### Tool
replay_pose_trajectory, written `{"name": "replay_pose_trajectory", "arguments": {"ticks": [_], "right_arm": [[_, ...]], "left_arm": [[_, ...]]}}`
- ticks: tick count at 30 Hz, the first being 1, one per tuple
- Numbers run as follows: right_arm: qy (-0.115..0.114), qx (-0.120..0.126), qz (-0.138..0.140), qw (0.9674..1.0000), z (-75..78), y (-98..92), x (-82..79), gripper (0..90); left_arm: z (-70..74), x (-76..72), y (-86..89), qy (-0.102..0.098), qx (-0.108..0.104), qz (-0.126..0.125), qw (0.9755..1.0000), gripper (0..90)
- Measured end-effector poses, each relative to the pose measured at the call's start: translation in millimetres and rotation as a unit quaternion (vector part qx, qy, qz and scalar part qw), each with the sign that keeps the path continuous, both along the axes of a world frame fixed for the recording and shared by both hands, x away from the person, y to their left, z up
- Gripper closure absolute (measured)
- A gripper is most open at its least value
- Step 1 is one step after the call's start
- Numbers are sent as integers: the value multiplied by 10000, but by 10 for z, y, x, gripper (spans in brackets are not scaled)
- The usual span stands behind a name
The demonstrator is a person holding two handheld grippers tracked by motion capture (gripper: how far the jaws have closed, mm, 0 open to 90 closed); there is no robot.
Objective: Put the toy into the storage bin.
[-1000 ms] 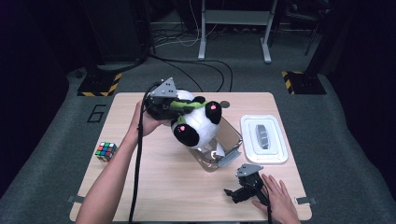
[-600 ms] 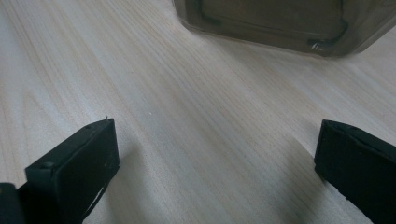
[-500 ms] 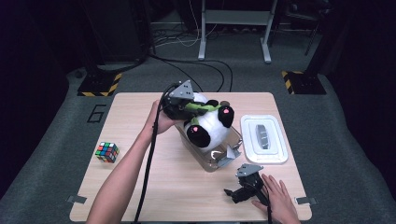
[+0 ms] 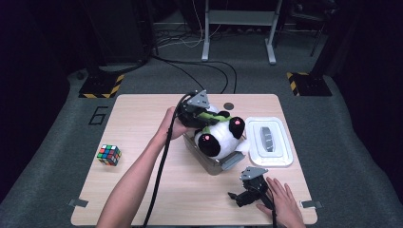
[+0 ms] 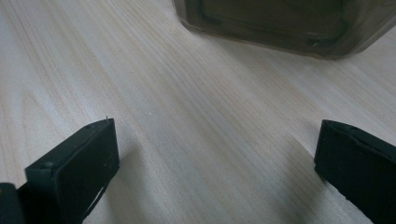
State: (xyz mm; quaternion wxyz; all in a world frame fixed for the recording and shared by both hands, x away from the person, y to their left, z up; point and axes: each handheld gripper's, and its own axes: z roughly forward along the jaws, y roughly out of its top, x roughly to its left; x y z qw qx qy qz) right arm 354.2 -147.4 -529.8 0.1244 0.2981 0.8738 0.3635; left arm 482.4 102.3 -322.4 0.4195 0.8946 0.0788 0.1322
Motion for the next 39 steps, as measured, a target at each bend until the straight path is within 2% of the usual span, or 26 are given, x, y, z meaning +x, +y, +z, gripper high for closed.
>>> {"name": "replay_pose_trajectory", "arguments": {"ticks": [6,10,15,25,27,29,31,33,37,39], "right_arm": [[-2,3,6,10000,0,-1,0,0],[2,-1,2,10000,1,-1,0,0],[-9,0,6,10000,0,-1,1,0],[-17,-8,-1,10000,-1,-1,2,0],[-14,-6,2,10000,-1,-1,2,0],[-4,-7,-4,10000,-1,0,1,0],[-11,-10,-5,10000,-1,-1,2,0],[-10,-9,-7,10000,-1,0,1,0],[-7,-8,-2,10000,0,-1,1,0],[-17,-11,-7,10000,0,-1,1,0]], "left_arm": [[-64,44,20,113,-60,78,9999,730],[-91,67,-15,134,69,28,9999,729],[-123,75,-26,218,-62,103,9997,728],[-239,120,-98,313,-18,171,9994,696],[-243,114,-111,281,38,289,9992,619],[-223,98,-104,248,55,423,9988,489],[-185,62,-65,200,-60,587,9981,348],[-141,38,5,199,-220,650,9974,299],[-106,57,132,214,-97,938,9953,229],[-120,74,200,365,-44,1094,9933,206]]}}
